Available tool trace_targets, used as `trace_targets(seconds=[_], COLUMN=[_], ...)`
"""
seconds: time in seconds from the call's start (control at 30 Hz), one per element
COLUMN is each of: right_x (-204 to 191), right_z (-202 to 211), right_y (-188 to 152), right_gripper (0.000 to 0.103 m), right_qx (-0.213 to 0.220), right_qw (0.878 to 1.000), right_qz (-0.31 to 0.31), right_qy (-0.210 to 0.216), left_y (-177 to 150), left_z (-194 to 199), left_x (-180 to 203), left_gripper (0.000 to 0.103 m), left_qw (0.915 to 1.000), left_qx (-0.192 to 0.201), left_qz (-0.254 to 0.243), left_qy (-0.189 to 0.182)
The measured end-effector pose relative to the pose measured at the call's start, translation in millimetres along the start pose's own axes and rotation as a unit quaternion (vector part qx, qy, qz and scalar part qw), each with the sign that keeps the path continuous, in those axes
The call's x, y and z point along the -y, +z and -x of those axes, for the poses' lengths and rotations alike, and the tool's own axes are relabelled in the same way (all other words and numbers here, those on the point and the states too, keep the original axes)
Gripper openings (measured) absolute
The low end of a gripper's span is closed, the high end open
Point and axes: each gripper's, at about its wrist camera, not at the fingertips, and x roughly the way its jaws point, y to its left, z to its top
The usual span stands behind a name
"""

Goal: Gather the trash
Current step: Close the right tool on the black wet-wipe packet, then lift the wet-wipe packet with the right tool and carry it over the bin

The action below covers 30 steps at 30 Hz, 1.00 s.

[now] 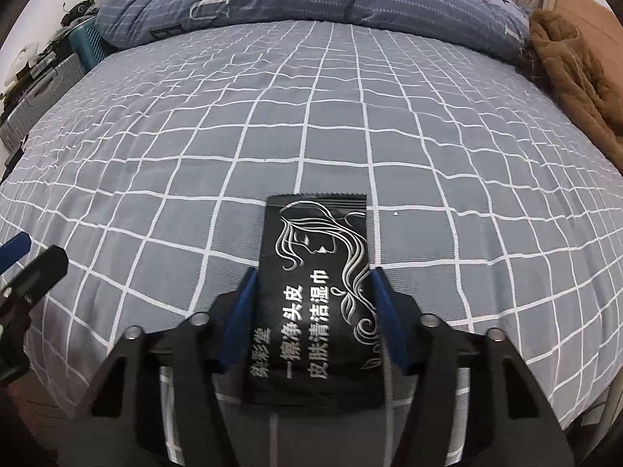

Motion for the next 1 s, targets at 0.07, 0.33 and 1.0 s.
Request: trace_targets(seconds=[0.07, 0.33, 1.0], right_x=[-1.1, 0.1, 0.4], right_z=[0.4, 8.8, 51.8], right_y=[-0.1, 0.9, 5.8], right_gripper=[0.046, 0.04, 0.039], right_qx=[0.002, 0.014, 0.058], right_qw=[1.0, 1.0, 0.998], right_qz=[0.0, 0.002, 0.005], right_qy=[0.0, 0.005, 0.022], left_y=[-1.3, -3.5, 3.8], left_z=[0.5, 1.4, 19.8], left_x=[0.8, 0.0, 4.8], left_gripper=[0.097, 0.097, 0.097], left_qw=[1.0, 1.0, 0.9999], left_qx=[0.0, 0.0, 0.014], left_qz=[-0.002, -0.001, 0.004], left_qy=[0.0, 0.001, -0.001])
